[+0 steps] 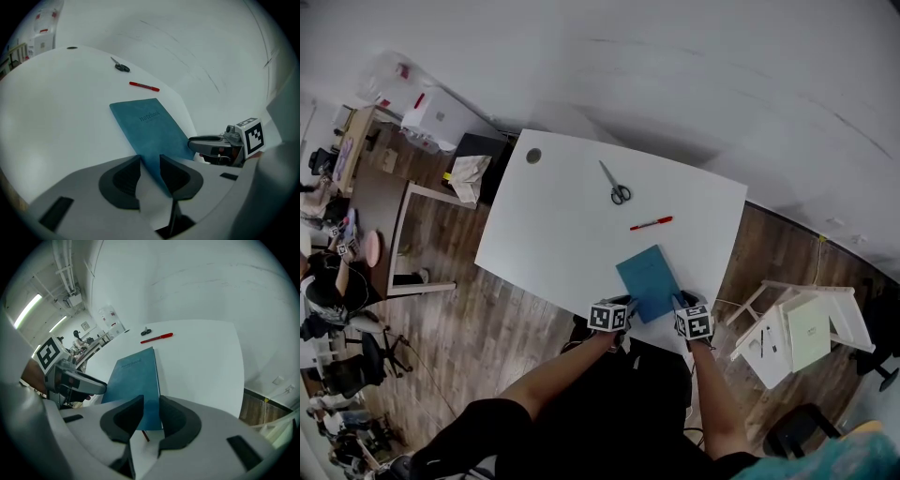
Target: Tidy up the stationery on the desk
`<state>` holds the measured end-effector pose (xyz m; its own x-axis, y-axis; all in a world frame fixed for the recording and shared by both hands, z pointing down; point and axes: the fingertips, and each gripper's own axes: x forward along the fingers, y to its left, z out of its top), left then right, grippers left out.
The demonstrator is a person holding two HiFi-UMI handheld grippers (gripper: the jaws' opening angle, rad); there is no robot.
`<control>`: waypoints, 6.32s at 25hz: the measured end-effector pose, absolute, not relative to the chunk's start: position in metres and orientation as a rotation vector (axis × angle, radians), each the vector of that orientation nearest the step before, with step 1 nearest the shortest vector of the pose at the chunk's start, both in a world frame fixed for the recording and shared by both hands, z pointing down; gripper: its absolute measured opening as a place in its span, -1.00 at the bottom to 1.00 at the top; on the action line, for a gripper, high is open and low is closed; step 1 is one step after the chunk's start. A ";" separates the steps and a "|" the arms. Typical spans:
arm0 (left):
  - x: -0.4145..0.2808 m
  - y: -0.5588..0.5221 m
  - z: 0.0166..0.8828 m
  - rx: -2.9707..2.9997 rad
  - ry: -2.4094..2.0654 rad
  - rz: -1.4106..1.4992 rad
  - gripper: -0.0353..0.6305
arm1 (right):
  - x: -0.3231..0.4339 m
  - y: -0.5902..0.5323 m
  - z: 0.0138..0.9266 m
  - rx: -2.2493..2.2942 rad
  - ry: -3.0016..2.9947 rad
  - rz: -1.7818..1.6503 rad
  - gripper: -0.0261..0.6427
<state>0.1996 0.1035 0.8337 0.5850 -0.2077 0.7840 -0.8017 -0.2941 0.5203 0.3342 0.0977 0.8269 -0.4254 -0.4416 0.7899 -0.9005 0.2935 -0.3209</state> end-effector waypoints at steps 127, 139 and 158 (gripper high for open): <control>0.168 -0.098 0.790 2.274 -0.464 0.988 -0.45 | 0.244 0.000 0.764 1.672 -2.048 1.340 -0.75; 0.240 -0.114 0.833 2.305 -0.346 1.243 -0.45 | 0.259 0.021 0.792 1.472 -2.099 1.421 -0.78; 0.265 -0.119 0.856 2.398 -0.126 1.592 -0.64 | 0.301 0.036 0.807 1.537 -2.040 1.443 -0.78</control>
